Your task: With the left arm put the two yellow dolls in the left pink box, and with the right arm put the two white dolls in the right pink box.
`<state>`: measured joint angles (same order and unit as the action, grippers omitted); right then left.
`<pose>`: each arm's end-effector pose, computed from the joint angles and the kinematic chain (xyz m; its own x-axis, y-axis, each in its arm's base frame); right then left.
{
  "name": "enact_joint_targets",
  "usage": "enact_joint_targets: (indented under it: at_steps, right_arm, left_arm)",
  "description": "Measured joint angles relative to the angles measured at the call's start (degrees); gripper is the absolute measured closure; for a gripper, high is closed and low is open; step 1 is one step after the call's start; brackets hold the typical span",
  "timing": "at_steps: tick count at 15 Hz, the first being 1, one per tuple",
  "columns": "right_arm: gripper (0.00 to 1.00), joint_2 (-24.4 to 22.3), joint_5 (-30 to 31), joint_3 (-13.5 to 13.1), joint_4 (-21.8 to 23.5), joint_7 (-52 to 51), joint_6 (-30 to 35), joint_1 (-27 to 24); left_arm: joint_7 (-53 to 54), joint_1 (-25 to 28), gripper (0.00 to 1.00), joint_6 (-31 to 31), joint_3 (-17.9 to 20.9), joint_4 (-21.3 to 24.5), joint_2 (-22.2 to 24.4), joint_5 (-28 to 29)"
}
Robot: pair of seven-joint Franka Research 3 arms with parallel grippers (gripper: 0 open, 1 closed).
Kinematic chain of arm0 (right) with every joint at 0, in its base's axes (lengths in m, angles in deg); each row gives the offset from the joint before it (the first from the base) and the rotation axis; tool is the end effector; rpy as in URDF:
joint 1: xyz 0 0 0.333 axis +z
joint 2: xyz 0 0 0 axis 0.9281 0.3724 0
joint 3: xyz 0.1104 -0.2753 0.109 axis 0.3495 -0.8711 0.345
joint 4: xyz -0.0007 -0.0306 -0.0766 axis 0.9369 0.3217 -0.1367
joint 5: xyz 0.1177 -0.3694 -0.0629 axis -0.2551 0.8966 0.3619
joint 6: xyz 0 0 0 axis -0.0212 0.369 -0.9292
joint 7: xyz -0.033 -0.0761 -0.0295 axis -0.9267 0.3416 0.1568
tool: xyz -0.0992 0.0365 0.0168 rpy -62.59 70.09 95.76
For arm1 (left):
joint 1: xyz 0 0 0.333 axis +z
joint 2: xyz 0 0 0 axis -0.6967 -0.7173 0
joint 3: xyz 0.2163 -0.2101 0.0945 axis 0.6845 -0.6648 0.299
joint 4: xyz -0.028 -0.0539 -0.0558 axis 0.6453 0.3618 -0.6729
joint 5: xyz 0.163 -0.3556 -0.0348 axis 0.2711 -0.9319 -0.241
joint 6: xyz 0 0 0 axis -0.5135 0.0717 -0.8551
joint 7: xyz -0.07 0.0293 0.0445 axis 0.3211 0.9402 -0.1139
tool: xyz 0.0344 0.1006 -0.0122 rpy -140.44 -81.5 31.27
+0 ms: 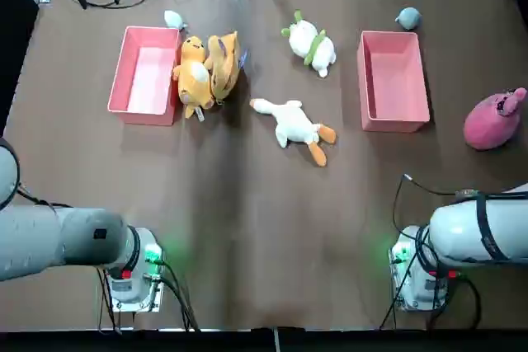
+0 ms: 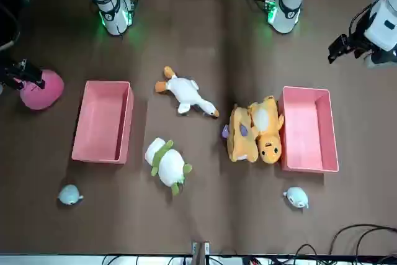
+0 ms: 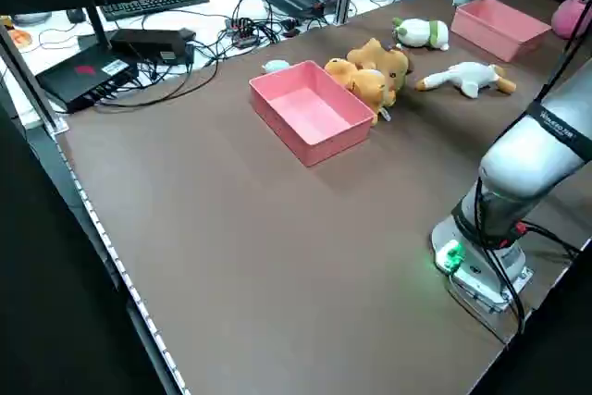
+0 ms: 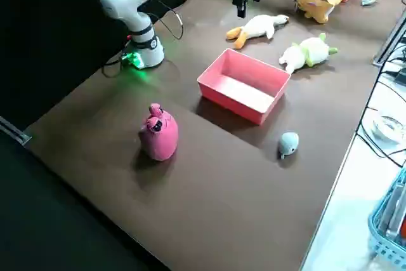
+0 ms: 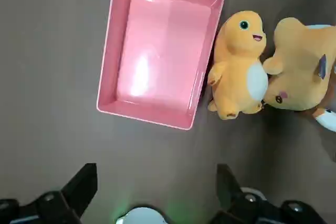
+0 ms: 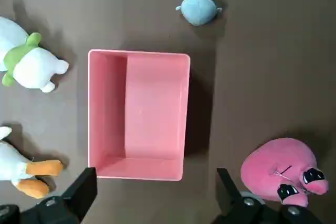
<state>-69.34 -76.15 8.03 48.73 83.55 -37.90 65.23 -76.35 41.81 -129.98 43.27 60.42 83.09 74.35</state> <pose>0.5577 -0.0332 0.6171 0.9998 0.0214 -0.0002 0.0214 -0.9997 0.0139 0.4917 -0.0350 0.6107 0.9897 0.1328 -0.0538 0.1322 -0.9911 -0.0161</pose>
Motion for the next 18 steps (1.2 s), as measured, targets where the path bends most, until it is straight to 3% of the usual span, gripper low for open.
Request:
enact_joint_targets:
  at_steps: [13, 18]
  right_arm:
    - [0.01, 0.6, 0.0, 0.4, 0.2, -0.5, -0.9, 0.5]
    - [0.00, 5.0, 0.0, 0.8, 0.8, -3.7, -6.5, 6.8]
  left_arm:
    - [0.0, -0.2, 0.00, 1.1, -0.2, 0.5, 0.0, 0.0]
    - [0.0, -0.1, 0.00, 1.1, -0.2, 0.6, 0.0, 0.0]
